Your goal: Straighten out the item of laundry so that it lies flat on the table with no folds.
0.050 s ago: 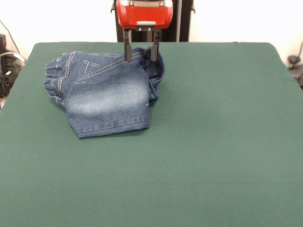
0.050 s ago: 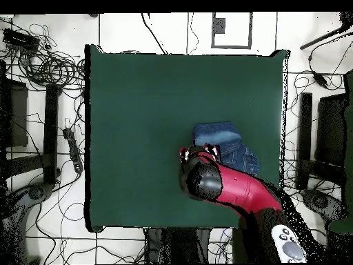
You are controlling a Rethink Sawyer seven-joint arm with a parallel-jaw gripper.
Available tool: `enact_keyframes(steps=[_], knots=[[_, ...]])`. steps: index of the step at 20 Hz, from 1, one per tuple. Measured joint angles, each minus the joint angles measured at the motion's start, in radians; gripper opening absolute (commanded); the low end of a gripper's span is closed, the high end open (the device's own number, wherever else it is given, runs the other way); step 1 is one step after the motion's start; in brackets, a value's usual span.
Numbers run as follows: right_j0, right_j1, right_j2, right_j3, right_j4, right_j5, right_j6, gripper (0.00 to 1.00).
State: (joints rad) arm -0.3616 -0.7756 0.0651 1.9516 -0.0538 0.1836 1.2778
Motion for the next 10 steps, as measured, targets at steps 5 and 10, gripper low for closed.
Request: enact_keyframes(steps=[5,10], knots=[[-0.006,0.014,0.000,0.018,0.000,-0.003,0.000,1.00],[-0.014,0.010,0.000,0.032,0.000,-0.003,0.000,1.00]])
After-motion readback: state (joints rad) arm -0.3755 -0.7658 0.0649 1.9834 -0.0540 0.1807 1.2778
